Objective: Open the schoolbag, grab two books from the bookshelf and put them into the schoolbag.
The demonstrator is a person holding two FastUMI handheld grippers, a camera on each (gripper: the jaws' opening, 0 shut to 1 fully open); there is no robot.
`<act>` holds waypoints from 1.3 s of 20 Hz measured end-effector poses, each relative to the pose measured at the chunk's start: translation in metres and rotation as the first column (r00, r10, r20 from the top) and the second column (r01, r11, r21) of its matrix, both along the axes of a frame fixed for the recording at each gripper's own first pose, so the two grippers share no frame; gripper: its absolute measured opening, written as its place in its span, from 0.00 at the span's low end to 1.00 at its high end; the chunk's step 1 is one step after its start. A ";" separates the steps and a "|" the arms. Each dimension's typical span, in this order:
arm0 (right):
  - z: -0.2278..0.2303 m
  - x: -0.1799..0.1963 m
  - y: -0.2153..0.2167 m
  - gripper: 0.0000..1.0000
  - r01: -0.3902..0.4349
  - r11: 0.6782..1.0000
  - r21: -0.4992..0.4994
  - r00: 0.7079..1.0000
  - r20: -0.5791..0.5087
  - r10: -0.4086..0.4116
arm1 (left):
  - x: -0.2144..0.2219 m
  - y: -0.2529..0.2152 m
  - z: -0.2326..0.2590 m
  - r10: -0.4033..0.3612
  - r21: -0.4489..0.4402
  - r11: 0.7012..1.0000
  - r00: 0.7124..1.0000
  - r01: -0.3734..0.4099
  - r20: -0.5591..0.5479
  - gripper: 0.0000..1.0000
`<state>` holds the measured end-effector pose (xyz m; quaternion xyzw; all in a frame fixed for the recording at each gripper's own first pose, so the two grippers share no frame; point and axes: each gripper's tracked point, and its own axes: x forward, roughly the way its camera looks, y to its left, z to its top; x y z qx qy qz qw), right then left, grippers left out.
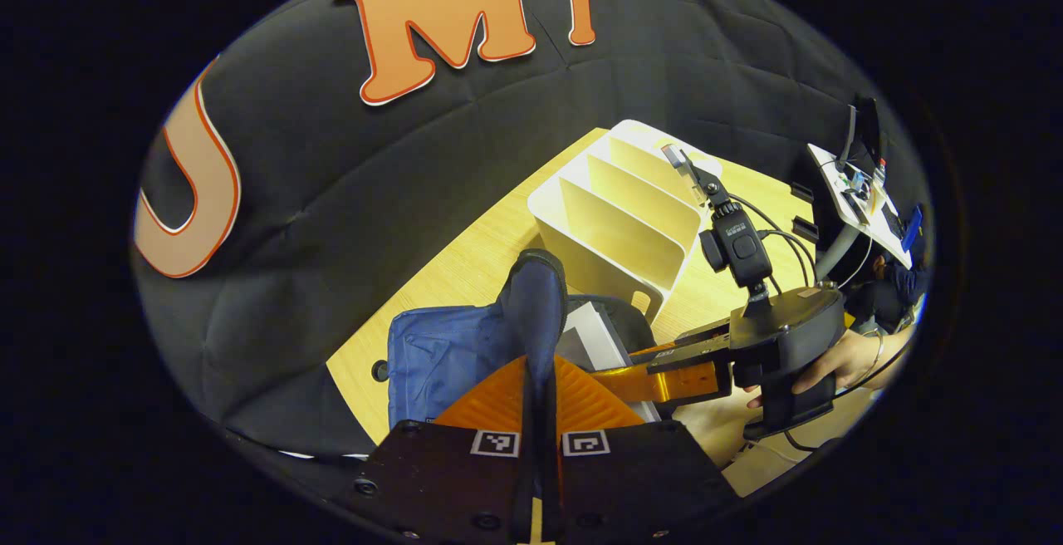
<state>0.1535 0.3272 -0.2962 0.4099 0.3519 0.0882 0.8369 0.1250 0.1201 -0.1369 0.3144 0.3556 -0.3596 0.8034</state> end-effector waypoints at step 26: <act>0.010 -0.058 -0.102 0.97 0.062 0.993 -0.103 0.997 -0.041 -0.066 | -0.027 -0.025 -0.029 0.012 -0.015 1.000 0.999 -0.013 -0.051 0.98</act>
